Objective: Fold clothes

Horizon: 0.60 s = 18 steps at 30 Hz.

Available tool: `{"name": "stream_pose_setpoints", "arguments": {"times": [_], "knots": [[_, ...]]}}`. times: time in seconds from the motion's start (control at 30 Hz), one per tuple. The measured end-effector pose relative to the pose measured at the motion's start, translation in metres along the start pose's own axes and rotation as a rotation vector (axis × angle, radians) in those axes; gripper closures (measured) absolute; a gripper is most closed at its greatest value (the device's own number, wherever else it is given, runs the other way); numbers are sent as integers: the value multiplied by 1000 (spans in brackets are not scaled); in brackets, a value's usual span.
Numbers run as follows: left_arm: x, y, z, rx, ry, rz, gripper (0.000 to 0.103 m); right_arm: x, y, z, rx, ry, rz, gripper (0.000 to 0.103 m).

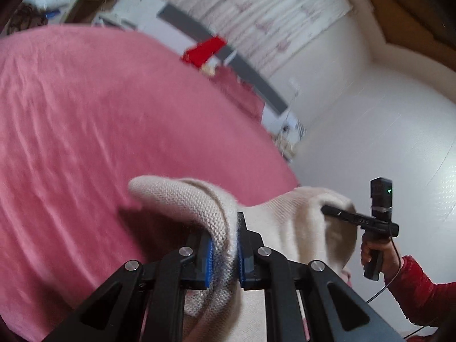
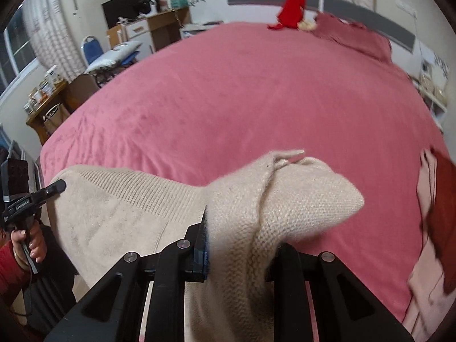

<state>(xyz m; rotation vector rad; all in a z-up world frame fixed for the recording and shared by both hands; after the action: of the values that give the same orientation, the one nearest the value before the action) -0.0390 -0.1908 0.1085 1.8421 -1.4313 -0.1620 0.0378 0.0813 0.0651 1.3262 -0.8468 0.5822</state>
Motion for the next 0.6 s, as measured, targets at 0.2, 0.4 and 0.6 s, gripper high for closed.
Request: {"name": "stream_pose_setpoints", "arguments": {"times": [0.2, 0.4, 0.6], "knots": [[53, 43, 36, 43, 106, -202, 91, -25, 68, 33, 76, 2, -58, 84], [22, 35, 148, 297, 412, -39, 88, -139, 96, 42, -6, 53, 64, 77], [39, 19, 175, 517, 379, -59, 83, -190, 80, -14, -268, 6, 162, 50]]}}
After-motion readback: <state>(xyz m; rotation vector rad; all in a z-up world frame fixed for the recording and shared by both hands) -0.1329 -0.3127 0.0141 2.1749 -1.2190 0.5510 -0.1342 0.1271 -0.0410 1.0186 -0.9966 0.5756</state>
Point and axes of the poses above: each gripper's, at about its wrist camera, not at the fingertips, and x roughly against the way its jaws point, z to its left, y to its top, the point moved 10 cm from there along -x, roughly the way its jaws point, and after that the axes turned 2 degrees about -y, right-handed, at the moved point
